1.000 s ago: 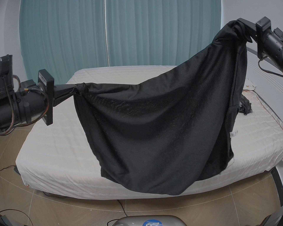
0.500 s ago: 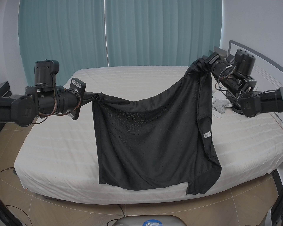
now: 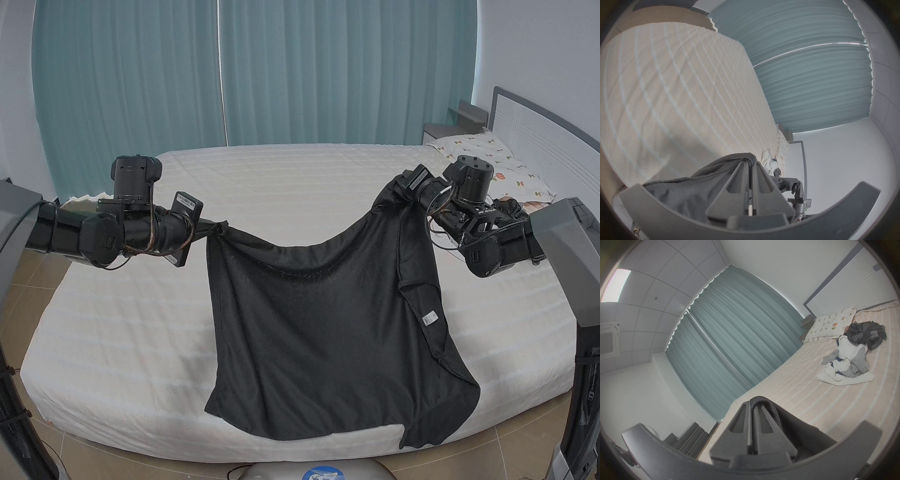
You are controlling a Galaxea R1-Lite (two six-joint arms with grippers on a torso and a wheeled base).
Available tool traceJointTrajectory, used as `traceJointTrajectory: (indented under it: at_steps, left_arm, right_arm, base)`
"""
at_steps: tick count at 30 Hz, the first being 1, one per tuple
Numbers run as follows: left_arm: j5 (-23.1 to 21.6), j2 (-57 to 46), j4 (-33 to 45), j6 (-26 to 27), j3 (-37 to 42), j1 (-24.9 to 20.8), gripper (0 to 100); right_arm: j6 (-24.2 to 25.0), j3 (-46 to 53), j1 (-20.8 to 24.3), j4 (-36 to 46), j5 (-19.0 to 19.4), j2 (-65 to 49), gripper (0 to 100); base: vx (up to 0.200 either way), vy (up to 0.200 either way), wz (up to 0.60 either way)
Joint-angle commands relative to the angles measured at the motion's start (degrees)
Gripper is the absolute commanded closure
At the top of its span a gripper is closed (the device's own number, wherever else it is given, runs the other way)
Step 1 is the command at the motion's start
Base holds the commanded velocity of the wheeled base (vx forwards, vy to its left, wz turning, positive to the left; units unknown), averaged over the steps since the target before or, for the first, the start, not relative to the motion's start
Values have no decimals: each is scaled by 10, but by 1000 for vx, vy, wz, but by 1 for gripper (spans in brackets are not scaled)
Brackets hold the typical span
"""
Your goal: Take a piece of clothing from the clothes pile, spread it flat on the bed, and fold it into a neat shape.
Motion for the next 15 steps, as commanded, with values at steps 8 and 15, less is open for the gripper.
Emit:
traceJointTrajectory:
  at_steps: [8,15]
  left_arm:
    - [0,58,0,0,-8,-2,100]
    - [7,74,-1,0,-9,-1,100]
  right_arm:
    - [2,13,-1,-31,-4,63,100]
    - [4,3,-1,-41,-5,77,100]
  base:
    - [125,0,0]
    - [0,0,0]
